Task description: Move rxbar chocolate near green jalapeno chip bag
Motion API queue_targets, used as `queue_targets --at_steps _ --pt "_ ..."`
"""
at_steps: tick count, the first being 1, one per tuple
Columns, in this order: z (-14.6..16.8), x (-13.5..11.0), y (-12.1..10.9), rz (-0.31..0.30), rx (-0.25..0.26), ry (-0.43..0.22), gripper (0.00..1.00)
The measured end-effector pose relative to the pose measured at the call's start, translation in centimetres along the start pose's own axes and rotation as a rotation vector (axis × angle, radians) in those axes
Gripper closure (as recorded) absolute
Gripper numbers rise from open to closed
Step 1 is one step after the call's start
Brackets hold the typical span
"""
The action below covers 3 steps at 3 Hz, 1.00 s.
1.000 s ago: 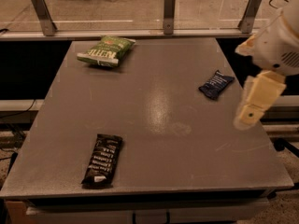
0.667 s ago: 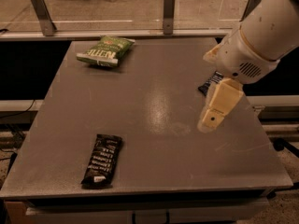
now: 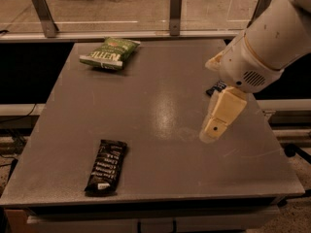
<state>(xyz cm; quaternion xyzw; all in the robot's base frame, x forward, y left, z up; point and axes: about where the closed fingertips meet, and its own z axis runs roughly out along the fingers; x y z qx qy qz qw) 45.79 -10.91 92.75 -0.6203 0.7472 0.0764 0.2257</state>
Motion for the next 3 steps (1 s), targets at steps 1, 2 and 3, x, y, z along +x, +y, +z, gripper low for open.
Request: queue_targets --at_steps 1,2,3 --pt "2.7 -2.2 2.5 -0.025 -0.051 -0.068 0.0" --pt "5.8 -5.4 5.2 -0.06 -0.104 -0.14 0.0" --pt "8.6 -8.3 7.6 -0.081 -0.166 -0.202 0.0"
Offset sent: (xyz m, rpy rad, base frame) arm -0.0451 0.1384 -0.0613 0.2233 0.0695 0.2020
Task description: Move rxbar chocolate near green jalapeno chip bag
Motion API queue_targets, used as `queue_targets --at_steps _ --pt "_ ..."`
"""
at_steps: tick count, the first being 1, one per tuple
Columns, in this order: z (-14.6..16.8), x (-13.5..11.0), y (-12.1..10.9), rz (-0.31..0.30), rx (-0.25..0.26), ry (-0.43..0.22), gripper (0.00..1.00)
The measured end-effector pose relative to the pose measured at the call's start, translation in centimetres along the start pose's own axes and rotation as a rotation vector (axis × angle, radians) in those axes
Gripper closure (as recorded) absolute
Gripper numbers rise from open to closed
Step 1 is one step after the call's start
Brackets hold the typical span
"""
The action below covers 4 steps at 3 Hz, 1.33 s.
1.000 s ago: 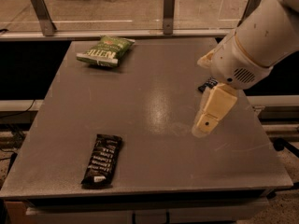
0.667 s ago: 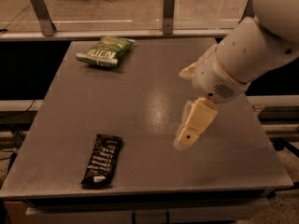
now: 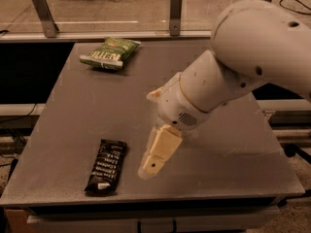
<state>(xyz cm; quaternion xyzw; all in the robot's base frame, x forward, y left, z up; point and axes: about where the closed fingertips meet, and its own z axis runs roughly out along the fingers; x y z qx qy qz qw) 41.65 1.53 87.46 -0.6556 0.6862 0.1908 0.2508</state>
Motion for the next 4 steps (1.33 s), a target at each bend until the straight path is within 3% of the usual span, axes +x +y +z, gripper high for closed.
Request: queue_targets --at_steps 1,3,4 --pt "3.1 -2.0 1.7 -0.018 -0.048 -0.057 0.0" --pt "7.8 -4.4 4.0 -0.035 -0.085 -0.15 0.0" --pt "9.0 -5.0 4.6 -0.048 -0.086 -0.179 0.18"
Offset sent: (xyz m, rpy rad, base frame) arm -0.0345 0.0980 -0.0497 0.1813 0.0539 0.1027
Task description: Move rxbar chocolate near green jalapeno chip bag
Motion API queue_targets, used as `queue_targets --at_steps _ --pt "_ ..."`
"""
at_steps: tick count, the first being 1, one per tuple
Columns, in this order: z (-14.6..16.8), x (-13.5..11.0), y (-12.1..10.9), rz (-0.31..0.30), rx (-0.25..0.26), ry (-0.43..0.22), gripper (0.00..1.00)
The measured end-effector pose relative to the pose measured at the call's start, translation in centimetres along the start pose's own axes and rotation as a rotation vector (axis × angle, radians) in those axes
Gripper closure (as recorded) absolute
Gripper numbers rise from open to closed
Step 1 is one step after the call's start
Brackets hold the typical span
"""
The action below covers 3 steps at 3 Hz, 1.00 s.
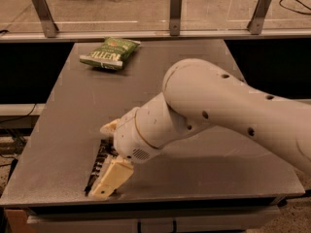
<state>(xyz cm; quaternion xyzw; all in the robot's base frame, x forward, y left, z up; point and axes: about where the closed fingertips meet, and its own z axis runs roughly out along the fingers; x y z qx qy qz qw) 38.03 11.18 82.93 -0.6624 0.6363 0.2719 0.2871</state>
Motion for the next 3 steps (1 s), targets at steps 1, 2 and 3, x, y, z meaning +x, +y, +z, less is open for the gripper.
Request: queue_targets --at_steps 1,2,3 --pt "0.5 -0.1 0.1 -0.003 0.005 -0.015 0.41" --pt "0.5 0.2 0.0 0.002 0.016 -0.019 0.64" --pt "-0.7 0.4 -1.0 -0.01 0.046 -0.008 0.87"
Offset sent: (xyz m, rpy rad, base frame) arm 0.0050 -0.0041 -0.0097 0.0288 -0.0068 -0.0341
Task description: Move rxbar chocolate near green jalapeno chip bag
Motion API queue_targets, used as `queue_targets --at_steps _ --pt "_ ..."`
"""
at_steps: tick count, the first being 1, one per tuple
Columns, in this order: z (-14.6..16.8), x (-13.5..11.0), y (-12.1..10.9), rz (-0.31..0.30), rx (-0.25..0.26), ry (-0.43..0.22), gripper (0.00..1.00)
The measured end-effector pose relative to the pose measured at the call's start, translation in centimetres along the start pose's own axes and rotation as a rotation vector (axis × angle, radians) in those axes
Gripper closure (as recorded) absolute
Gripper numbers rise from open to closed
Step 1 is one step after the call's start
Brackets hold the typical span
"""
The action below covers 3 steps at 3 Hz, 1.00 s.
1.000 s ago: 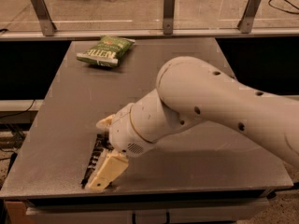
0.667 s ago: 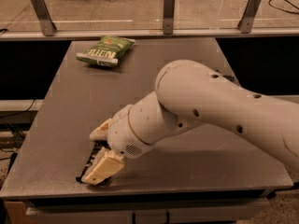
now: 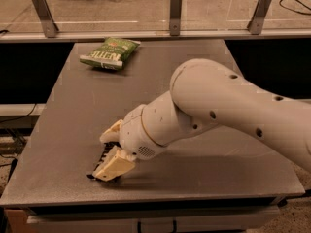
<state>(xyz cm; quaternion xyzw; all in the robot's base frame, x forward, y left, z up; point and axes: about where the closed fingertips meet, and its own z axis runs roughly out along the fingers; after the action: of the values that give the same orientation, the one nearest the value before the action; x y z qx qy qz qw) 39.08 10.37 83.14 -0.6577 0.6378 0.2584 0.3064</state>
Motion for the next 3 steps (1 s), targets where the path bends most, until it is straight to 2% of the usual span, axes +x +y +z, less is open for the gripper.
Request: queue_targets --at_steps 1,2,3 --pt "-3.4 -0.3 -2.6 -0.052 0.062 0.025 1.0" --pt "-8.7 -0.3 -6.0 -0.103 0.139 0.036 1.0" --pt "-14.0 -0.2 -8.3 -0.11 0.209 0.027 1.0"
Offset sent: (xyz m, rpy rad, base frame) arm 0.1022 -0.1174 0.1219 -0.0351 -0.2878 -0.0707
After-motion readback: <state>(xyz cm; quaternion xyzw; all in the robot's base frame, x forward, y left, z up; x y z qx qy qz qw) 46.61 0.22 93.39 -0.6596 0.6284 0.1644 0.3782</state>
